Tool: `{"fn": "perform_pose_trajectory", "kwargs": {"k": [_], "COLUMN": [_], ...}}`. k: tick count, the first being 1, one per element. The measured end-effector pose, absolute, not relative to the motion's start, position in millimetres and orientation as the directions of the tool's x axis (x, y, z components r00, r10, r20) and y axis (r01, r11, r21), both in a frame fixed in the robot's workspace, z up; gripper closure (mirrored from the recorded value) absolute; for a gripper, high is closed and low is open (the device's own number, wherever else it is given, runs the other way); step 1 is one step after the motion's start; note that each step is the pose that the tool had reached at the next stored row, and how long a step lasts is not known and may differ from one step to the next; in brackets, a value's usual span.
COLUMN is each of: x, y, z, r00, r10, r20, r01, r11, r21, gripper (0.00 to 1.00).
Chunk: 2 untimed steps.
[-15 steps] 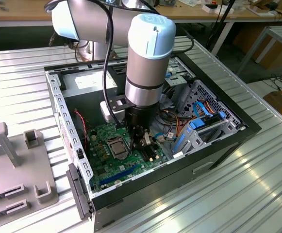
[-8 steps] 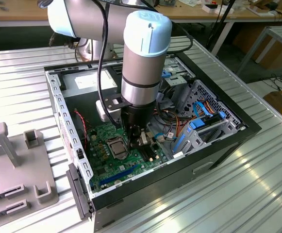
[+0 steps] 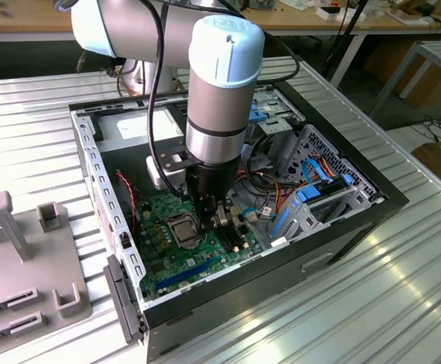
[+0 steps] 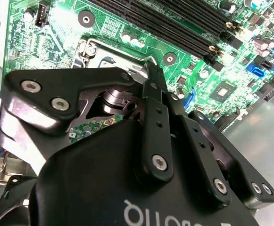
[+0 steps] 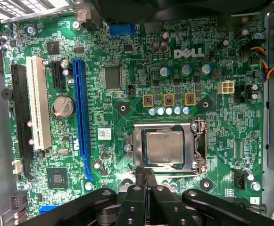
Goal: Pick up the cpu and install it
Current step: 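Install the second cpu locking lever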
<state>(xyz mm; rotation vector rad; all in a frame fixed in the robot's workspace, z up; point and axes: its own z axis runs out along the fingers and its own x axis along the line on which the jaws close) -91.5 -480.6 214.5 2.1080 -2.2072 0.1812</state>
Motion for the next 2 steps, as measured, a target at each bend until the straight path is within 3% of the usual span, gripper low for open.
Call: {"fn": "perform_pose_trajectory", "kwargs": {"k": [2], "x": [-91.5], "y": [-480.6], "z": [214.5], "r00": [-0.047], "r10": [-0.989], "r20": [0.142], "r01": [-0.999], "r11": [0.044], "r21": [-0.028], "gripper": [0.89]}}
